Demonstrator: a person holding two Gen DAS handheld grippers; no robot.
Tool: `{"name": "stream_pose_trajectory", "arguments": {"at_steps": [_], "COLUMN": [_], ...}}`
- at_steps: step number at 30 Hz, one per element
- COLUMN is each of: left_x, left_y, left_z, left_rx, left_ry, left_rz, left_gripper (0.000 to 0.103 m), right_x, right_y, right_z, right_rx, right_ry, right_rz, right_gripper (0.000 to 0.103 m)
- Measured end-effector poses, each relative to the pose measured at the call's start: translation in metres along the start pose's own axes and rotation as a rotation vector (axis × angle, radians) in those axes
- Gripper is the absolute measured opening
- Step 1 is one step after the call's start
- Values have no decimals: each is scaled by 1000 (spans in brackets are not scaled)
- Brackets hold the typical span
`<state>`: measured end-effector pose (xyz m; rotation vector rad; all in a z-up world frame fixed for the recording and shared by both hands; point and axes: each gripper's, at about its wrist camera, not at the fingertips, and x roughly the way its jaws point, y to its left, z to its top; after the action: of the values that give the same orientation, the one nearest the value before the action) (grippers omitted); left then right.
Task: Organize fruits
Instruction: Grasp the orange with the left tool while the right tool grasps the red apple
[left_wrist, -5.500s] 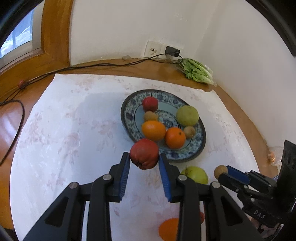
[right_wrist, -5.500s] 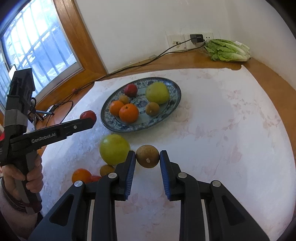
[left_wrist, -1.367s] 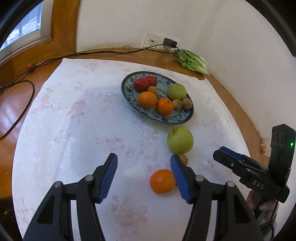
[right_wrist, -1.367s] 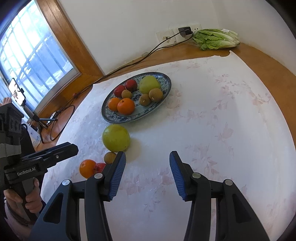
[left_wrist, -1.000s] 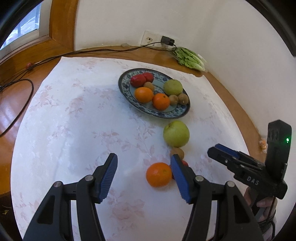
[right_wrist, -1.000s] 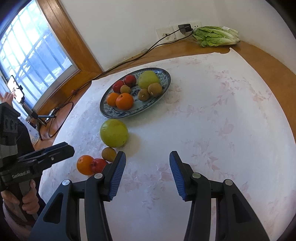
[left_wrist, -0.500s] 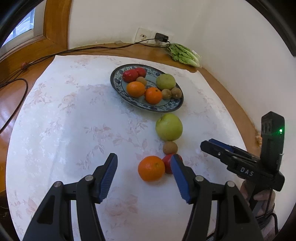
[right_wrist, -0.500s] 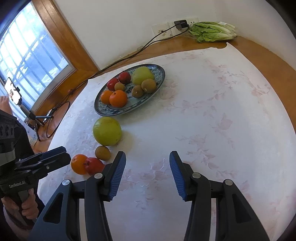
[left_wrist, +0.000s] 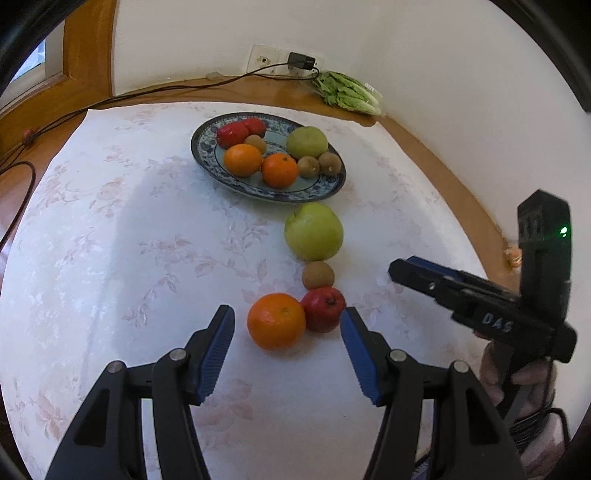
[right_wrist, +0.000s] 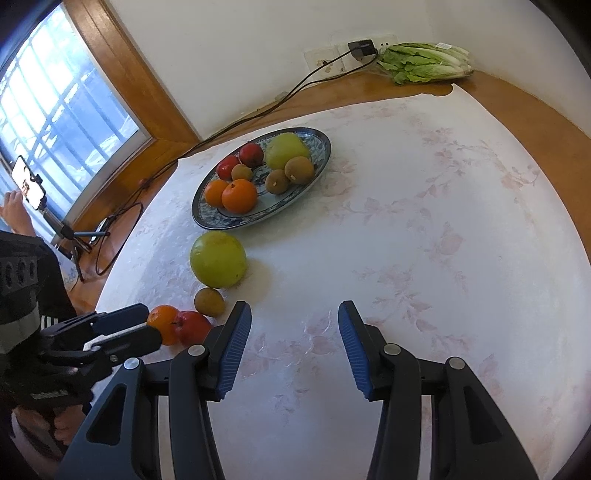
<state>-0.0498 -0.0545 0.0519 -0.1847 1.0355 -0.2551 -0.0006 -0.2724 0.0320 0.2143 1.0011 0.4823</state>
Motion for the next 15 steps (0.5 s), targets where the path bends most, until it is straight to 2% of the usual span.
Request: {"name": "stream_pose_trajectory", "arguments": {"at_steps": [3, 8, 10, 11, 15], "left_x": [4, 11, 10, 10, 9], "left_y": [2, 6, 6, 6, 10], "left_z": [-1, -1, 0, 0, 0], "left_rx": [6, -24, -17, -13, -22], "left_ry": [5, 13, 0, -2, 1], "left_rz": [0, -45, -51, -44, -64], "left_gripper": [54, 54, 47, 37, 37], "right_x": [-2, -1, -1, -1, 1], "right_y": [1, 3, 5, 6, 11], "right_z": [0, 0, 0, 0, -2], "right_rx": [-1, -4, -8, -10, -15], "right_ry": [-5, 0, 2, 3, 9], "right_rz": [-1, -1, -4, -3, 2], "right_gripper": [50, 50, 50, 50, 50]}}
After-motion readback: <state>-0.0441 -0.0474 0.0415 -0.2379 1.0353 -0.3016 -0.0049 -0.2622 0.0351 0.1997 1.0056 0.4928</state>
